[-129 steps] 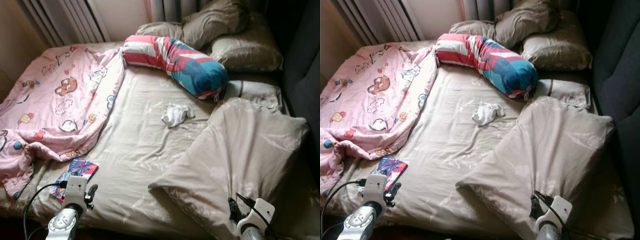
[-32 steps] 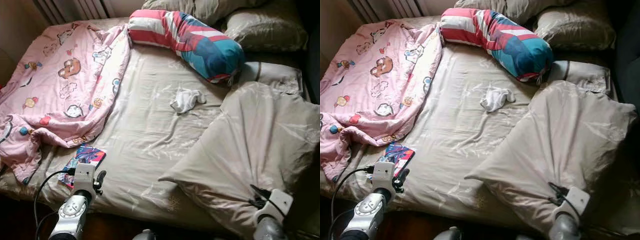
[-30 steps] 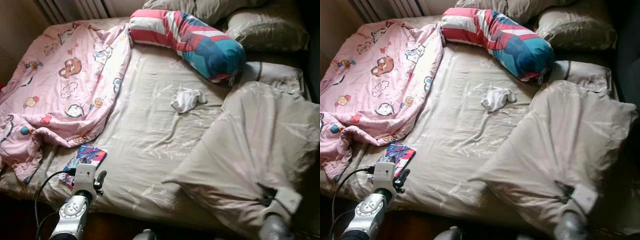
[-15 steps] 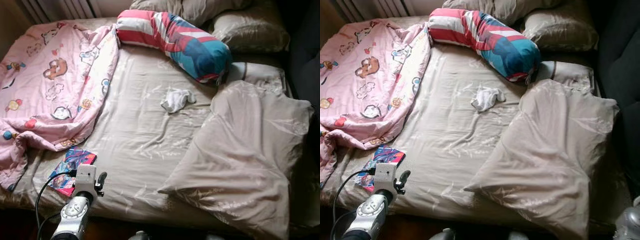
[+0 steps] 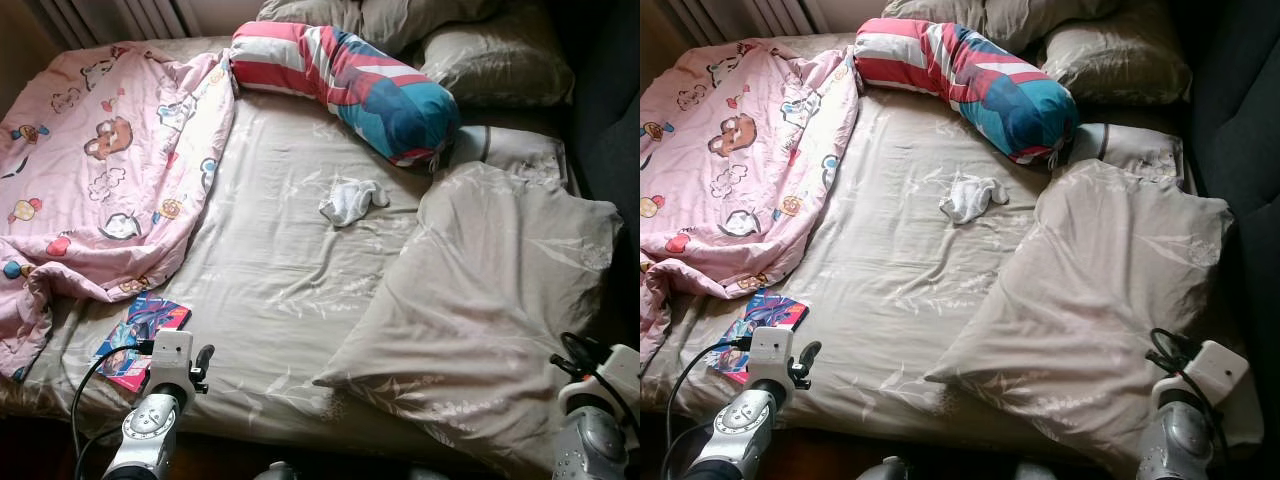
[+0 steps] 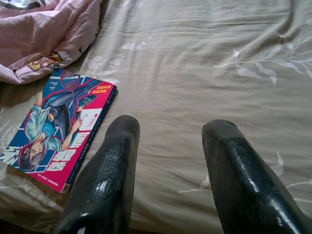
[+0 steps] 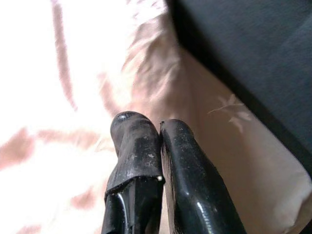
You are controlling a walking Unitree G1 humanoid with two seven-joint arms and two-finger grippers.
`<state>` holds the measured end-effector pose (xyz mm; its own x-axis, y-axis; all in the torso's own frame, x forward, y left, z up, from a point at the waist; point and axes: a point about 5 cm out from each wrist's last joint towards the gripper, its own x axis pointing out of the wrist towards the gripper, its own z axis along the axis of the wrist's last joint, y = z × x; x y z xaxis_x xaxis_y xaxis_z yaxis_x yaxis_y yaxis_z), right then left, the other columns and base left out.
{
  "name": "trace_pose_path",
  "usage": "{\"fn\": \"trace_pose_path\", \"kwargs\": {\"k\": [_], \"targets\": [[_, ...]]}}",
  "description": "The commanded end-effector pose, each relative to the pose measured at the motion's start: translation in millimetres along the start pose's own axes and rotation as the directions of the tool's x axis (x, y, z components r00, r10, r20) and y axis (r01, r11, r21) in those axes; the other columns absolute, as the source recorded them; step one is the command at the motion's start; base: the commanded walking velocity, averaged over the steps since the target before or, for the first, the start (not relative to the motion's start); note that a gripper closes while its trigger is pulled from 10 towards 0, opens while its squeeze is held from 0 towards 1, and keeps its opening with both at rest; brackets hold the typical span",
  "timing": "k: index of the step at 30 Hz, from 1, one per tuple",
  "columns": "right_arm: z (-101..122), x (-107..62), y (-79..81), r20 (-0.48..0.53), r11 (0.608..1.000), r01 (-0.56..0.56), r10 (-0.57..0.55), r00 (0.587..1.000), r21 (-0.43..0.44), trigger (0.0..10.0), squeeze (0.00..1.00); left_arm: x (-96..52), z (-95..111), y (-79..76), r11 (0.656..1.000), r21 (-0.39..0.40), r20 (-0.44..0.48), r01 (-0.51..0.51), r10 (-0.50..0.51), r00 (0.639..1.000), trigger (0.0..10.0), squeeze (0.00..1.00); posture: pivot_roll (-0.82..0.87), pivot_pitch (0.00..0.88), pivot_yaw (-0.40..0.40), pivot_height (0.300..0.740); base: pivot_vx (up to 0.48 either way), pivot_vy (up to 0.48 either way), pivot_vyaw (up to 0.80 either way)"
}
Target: Clean up the room
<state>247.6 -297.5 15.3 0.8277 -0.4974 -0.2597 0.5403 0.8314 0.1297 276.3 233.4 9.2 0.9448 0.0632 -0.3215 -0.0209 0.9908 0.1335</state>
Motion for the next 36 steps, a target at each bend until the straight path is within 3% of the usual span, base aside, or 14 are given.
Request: {"fn": "trace_pose_path", "kwargs": {"k": [1,23,24,25,26,30,34,36], "targets": [[-19.6,-10.3,-1.7,-0.062,1.000,-0.008,0.007,0.998,-0.008,10.0,0.00,-6.5,-12.6,1.7,1.000,0.004,-0.038,-0.002,0.002,0.999,10.0,0.00,-0.08,0.227,0.087,0.740,0.000,0.000,0.00],[-44.8,-26.5,8.7,-0.129,0.999,-0.023,0.029,0.991,0.042,10.0,0.00,-9.1,-15.7,-1.4,1.000,-0.008,-0.031,-0.004,0.004,1.000,10.0,0.00,-0.07,0.215,0.067,0.740,0.000,-0.096,0.00],[-45.6,-27.5,10.3,-0.128,0.999,-0.029,0.035,0.991,0.045,10.0,0.23,-9.2,-15.9,-1.4,1.000,-0.008,-0.031,-0.004,0.003,1.000,10.0,0.00,-0.07,0.211,0.066,0.740,0.000,0.000,0.00],[-46.1,-28.2,11.4,-0.127,0.998,-0.034,0.040,0.991,0.047,10.0,0.23,-9.3,-16.0,-1.5,1.000,-0.007,-0.031,-0.003,0.003,1.000,10.0,0.00,-0.07,0.211,0.066,0.740,0.000,0.000,0.00],[-48.5,-32.6,15.3,-0.118,0.997,-0.052,0.059,0.991,0.060,10.0,1.00,-9.5,-16.2,-1.7,1.000,-0.008,-0.031,-0.003,0.003,1.000,10.0,0.00,-0.07,0.207,0.063,0.740,0.000,0.000,0.00],[-52.2,-38.1,16.1,-0.116,0.997,-0.054,0.060,0.991,0.054,10.0,1.00,-9.8,-16.5,-1.6,1.000,-0.008,-0.031,-0.003,0.003,1.000,10.0,0.00,-0.07,0.205,0.063,0.740,0.000,0.000,0.00],[-56.6,-45.2,6.0,-0.112,0.998,0.024,-0.017,0.994,0.057,10.0,1.00,-10.0,-16.8,-1.2,1.000,-0.008,-0.031,-0.003,0.003,1.000,10.0,0.00,-0.07,0.203,0.064,0.740,0.000,0.000,0.00],[-55.4,-47.2,-7.5,-0.102,0.992,0.114,-0.108,0.989,0.053,10.0,1.00,-10.1,-17.0,-0.8,1.000,-0.006,-0.033,-0.002,0.001,0.999,10.0,0.00,-0.07,0.200,0.064,0.740,0.000,0.000,0.00]]}}
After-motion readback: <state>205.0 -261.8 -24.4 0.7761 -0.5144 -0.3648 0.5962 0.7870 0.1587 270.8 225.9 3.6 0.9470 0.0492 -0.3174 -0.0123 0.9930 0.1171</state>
